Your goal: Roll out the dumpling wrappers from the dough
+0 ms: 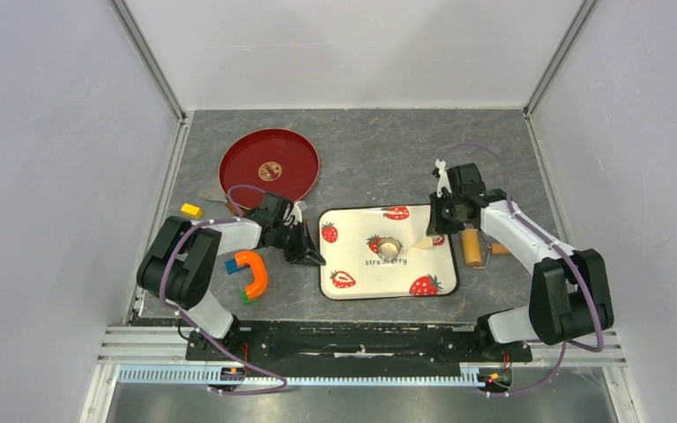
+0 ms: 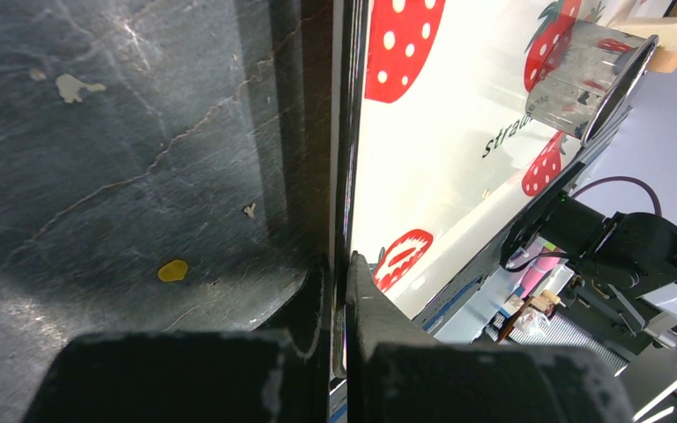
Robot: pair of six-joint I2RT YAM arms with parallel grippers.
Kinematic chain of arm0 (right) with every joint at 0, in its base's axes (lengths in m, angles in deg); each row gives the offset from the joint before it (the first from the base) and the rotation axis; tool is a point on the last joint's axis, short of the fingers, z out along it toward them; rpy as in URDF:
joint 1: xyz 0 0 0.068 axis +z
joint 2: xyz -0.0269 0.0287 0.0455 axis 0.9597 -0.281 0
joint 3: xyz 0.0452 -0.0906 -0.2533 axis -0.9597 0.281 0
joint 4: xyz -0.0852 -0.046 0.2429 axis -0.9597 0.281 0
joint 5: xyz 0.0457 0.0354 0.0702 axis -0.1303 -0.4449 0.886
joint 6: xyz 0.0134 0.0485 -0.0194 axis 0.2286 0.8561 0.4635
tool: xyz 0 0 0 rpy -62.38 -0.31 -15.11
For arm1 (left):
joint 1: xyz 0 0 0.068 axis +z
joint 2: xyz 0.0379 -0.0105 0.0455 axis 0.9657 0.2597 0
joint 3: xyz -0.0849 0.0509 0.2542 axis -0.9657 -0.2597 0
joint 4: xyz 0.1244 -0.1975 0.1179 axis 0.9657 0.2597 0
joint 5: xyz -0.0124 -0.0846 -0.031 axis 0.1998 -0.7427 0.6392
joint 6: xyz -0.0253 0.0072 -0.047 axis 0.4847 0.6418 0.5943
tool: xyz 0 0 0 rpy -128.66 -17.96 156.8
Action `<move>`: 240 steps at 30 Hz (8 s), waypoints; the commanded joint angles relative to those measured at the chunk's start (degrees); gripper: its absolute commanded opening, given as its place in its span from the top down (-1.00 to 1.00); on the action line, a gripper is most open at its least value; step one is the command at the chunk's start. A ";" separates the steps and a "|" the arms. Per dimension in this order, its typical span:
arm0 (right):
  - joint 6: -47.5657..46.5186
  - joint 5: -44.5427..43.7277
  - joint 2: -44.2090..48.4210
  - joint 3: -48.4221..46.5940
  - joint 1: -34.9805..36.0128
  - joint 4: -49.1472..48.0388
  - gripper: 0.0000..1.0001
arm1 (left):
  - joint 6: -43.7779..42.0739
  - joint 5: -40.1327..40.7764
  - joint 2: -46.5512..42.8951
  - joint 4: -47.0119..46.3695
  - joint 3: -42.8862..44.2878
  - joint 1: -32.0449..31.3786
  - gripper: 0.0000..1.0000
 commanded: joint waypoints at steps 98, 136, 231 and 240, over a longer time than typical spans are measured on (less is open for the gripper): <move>0.88 -2.27 -9.62 -9.74 14.87 1.93 0.90 | -4.71 10.43 3.98 3.22 -1.79 -0.24 0.96; -5.40 -2.23 -38.19 -53.48 -1.43 15.12 0.96 | -5.52 9.65 5.00 4.03 -0.91 -0.26 0.96; 22.47 0.89 -52.01 -55.38 11.70 -7.33 0.70 | -11.32 24.22 -50.16 17.79 12.62 -1.60 -0.06; 17.91 1.79 -44.51 -45.10 3.70 -7.58 0.71 | -10.48 23.03 -49.01 17.20 11.99 -1.58 -0.06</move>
